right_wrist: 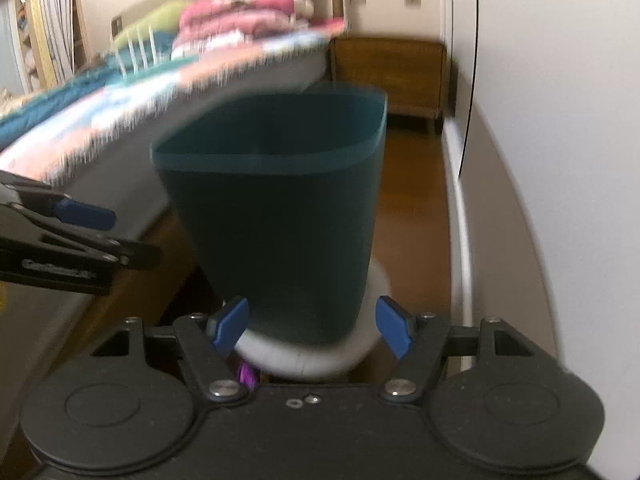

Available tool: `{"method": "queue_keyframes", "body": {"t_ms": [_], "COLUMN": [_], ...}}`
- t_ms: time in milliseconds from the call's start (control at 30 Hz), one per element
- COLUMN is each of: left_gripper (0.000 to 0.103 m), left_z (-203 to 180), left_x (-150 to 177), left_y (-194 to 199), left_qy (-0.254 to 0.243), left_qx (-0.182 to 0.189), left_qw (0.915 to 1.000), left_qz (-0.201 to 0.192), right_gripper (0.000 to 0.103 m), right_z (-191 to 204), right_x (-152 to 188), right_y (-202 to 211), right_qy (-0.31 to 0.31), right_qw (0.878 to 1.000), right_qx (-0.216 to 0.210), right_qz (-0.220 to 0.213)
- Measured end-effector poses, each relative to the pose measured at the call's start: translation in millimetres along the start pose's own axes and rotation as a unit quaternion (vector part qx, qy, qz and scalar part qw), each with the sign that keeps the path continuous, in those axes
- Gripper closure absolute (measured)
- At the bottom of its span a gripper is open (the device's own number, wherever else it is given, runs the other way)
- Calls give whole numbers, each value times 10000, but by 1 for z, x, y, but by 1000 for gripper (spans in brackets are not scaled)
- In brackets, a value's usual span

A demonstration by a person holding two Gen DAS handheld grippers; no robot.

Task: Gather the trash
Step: 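Lower both tools down to the remaining trash pile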

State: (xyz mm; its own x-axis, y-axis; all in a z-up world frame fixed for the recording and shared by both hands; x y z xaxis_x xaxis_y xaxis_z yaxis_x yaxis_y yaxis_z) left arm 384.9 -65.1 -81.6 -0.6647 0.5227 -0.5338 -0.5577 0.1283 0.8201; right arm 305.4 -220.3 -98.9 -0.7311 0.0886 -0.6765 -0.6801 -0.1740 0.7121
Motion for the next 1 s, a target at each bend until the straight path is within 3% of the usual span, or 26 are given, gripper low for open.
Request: {"method": "queue_keyframes", "body": {"t_ms": [300, 367, 433, 800, 1000], "left_gripper": [35, 35, 35, 35, 35], "left_z": [-29, -34, -41, -58, -47], "left_x": [57, 68, 82, 128, 142], "left_y": [-62, -78, -90, -165, -208], "left_qy": [-33, 48, 131, 69, 335], "left_qx": [276, 297, 311, 234, 217], "left_qw": [9957, 9936, 9916, 9783, 9720], "left_qz": [888, 1085, 1248, 2058, 2314], "right_gripper": [19, 8, 6, 7, 9], "right_z": [-7, -4, 1, 35, 26], "right_x": [74, 91, 111, 194, 201], "right_y": [-54, -64, -73, -123, -145], "right_qy": [-262, -160, 30, 616, 692], "right_qw": [9949, 9935, 9912, 9652, 9643], "right_qx": [42, 100, 112, -186, 110], "right_qz": [975, 1125, 1317, 2536, 2554]}}
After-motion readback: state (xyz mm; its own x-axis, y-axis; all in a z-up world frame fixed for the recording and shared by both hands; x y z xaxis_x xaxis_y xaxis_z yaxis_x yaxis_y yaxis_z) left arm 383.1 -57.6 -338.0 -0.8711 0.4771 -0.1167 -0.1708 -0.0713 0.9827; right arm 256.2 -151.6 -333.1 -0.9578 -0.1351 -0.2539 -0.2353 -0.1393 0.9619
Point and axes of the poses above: each gripper's, at about its wrist camera, not at the fingertips, and y roughly against the way its jaws point, z to its left, x to its underside, the point moved 3 cm from there along -y, roughly the way its jaws point, and after that the axes turned 8 degrees about -y, right-handed, at the moved point
